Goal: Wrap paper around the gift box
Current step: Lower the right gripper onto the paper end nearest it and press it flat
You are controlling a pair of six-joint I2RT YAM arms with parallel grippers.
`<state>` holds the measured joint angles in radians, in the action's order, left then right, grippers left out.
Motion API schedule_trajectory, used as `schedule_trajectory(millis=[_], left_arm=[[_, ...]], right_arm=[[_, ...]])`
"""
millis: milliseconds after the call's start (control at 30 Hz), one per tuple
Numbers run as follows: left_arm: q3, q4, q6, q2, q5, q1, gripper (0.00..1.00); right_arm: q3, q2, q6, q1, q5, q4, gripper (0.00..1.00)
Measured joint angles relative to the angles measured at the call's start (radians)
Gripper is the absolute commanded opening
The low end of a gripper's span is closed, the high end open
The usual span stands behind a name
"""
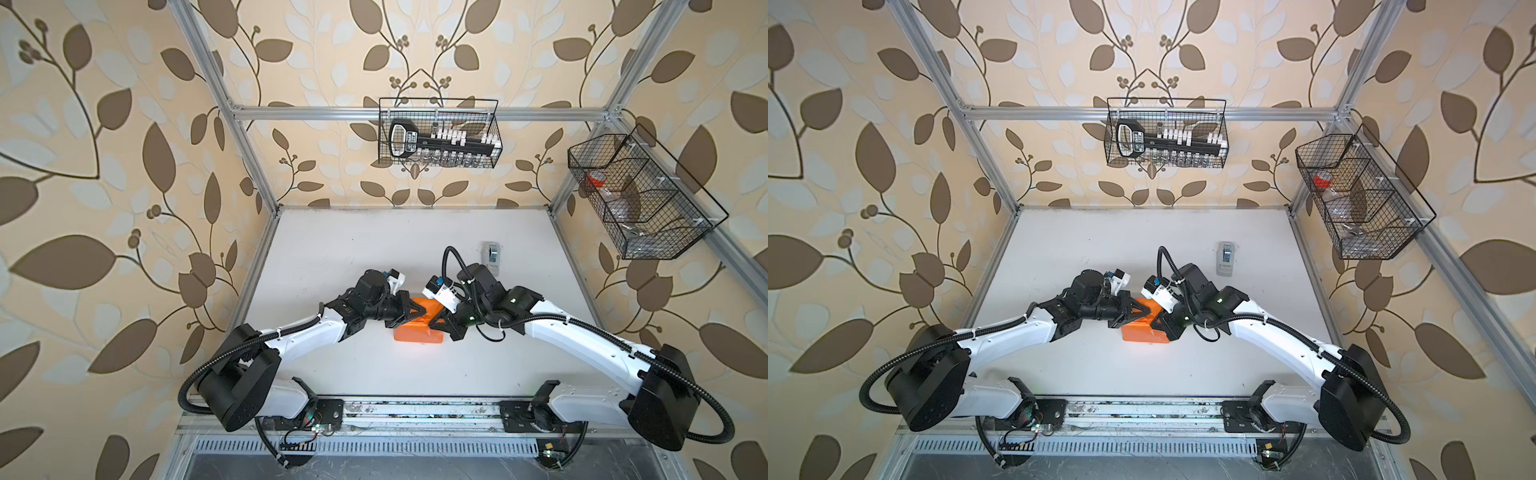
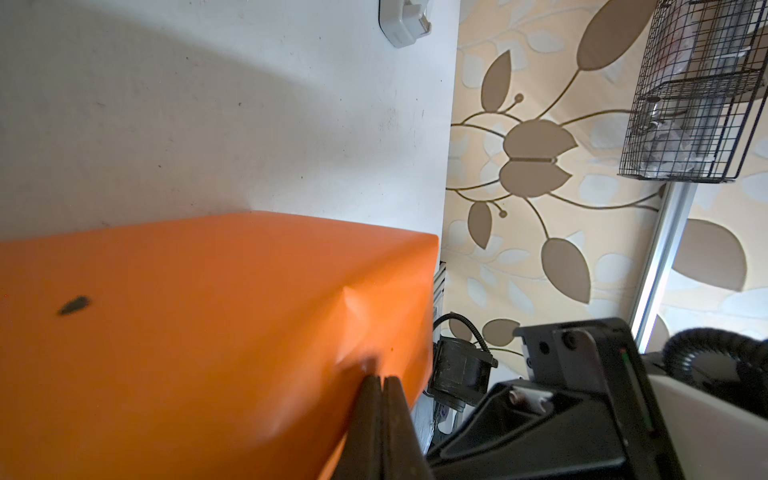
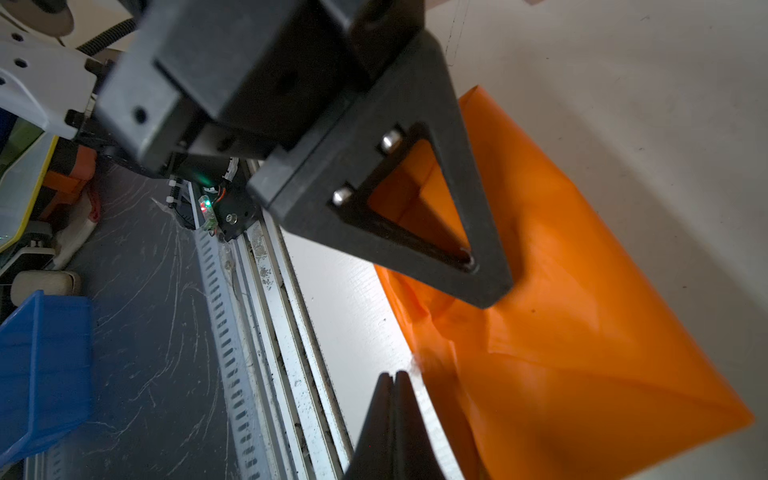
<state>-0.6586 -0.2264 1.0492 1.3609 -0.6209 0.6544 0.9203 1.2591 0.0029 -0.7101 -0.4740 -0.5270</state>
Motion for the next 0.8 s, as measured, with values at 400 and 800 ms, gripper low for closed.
schedule_trajectory(millis=[400,800], left_arm=[[0.0,-0.005,0.0,0.003,0.0,-0.001,0.0],[0.001,-0.006,0.0,0.003,0.0,-0.001,0.0]], right_arm=[[0.006,-0.137,0.031,-0.037,-0.067,-0.045,0.17],[0.011,-0.056,0.03,-0.047,0.114,-0.049,0.27]])
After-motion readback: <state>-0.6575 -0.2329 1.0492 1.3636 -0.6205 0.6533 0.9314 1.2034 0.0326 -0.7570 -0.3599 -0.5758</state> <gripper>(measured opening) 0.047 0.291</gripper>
